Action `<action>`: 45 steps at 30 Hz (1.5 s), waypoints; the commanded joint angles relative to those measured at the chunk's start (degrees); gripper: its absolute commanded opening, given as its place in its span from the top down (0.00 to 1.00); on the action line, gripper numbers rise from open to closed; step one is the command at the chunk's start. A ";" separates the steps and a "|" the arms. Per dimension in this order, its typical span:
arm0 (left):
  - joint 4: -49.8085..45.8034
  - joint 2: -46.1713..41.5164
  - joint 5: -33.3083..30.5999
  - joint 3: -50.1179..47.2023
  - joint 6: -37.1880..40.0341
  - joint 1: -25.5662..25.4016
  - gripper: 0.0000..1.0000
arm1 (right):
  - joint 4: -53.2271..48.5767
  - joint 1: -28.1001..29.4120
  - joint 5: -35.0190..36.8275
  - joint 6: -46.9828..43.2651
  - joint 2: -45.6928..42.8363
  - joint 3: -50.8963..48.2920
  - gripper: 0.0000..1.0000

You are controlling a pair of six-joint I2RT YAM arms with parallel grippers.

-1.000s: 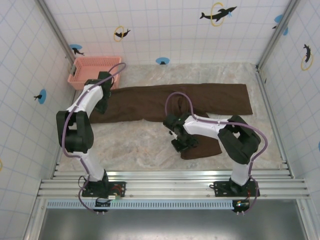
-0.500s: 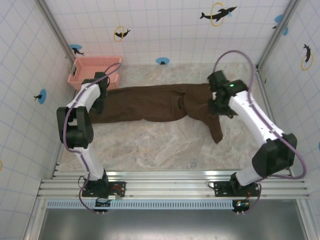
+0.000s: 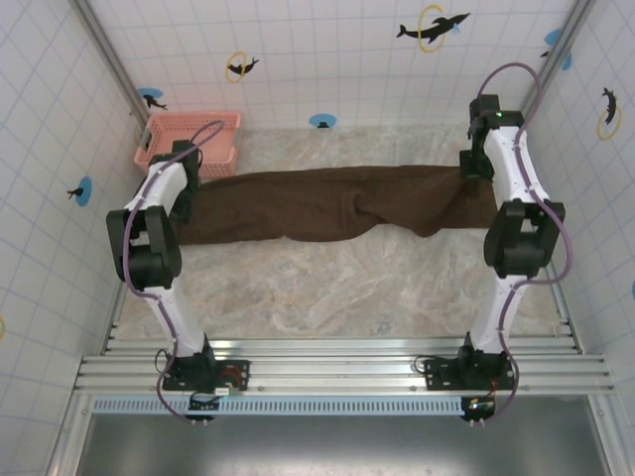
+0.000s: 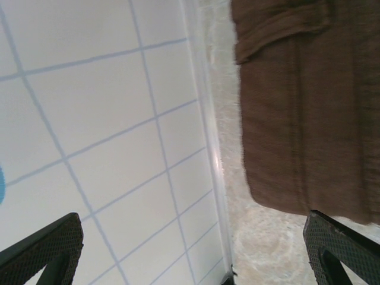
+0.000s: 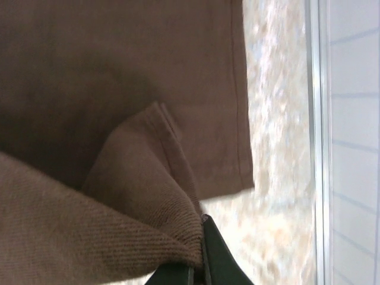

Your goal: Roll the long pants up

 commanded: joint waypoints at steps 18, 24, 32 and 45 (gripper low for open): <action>-5.21 18.07 -1.68 20.41 1.08 0.65 0.02 | -5.12 -3.06 -5.20 -0.74 23.11 28.51 1.00; -8.27 25.55 -1.04 25.15 -0.58 0.73 0.03 | -4.38 -3.04 -6.42 -1.89 23.56 28.28 1.00; -12.93 30.32 3.08 27.22 -5.57 0.80 0.08 | -5.30 -2.43 -6.07 -4.32 22.57 27.22 1.00; -16.47 36.04 9.43 30.53 -5.76 1.39 0.55 | -7.64 0.23 -5.31 -4.75 19.92 27.26 0.99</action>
